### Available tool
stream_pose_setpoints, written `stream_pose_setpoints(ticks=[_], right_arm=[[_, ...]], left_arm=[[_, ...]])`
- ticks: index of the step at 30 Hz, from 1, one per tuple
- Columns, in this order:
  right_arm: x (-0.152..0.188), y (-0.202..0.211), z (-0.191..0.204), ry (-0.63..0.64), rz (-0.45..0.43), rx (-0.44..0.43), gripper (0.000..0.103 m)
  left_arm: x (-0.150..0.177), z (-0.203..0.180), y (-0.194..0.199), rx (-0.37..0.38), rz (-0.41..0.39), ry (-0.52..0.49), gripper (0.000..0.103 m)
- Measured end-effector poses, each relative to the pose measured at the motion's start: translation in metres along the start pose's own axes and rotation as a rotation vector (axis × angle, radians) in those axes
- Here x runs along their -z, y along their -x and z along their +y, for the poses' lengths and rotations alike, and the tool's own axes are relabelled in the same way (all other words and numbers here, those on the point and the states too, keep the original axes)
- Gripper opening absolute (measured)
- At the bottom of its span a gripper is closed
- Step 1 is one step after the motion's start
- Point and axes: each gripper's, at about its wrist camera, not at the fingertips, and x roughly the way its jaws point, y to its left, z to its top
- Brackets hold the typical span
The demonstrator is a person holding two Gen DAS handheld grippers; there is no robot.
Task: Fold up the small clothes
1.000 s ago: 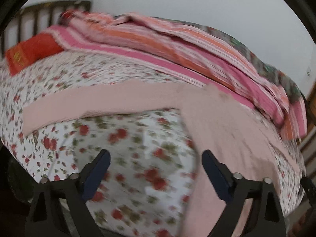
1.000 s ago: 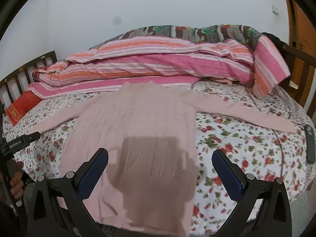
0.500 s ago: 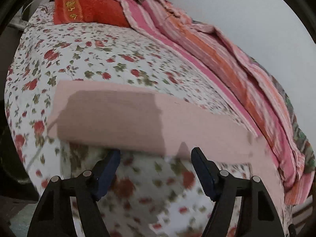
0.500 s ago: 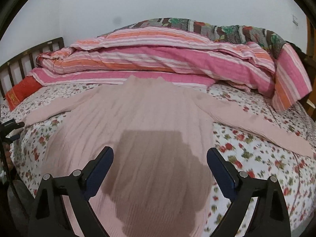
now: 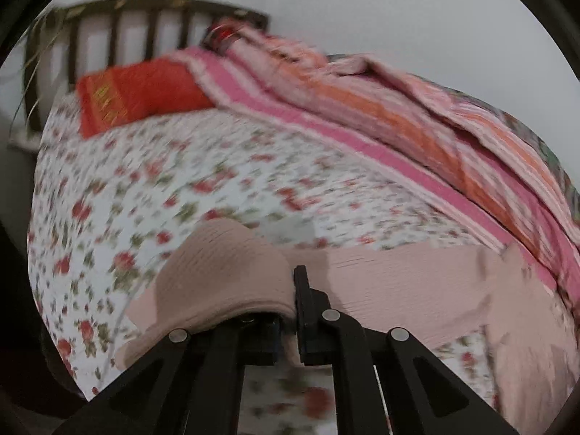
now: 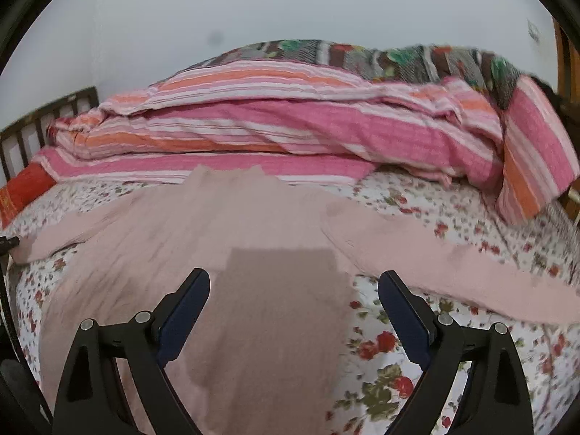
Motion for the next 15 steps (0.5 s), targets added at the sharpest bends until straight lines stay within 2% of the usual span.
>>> stream_pose_setpoints(ticks=[2, 5, 8, 11, 15], right_arm=[[0.007, -0.005, -0.016, -0.066, -0.001, -0.017, 0.093], [0.01, -0.012, -0.039, -0.14, 0.042, -0.007, 0.091], [0.012, -0.005, -0.054, -0.156, 0.004, 0.021, 0.091], [0.015, 0.001, -0.074, -0.196, -0.01, 0.01, 0.091], [0.026, 0.009, -0.097, -0.238, -0.012, 0.036, 0.091]], left_arm=[[-0.006, -0.022, 0.011, 0.018, -0.025, -0.047, 0.007], [-0.014, -0.07, 0.03, 0.083, -0.056, -0.119, 0.007], [-0.016, -0.126, 0.042, 0.183, -0.064, -0.168, 0.007], [-0.008, -0.191, 0.052, 0.276, -0.063, -0.246, 0.007], [0.026, -0.284, 0.061, 0.399, -0.041, -0.391, 0.007]])
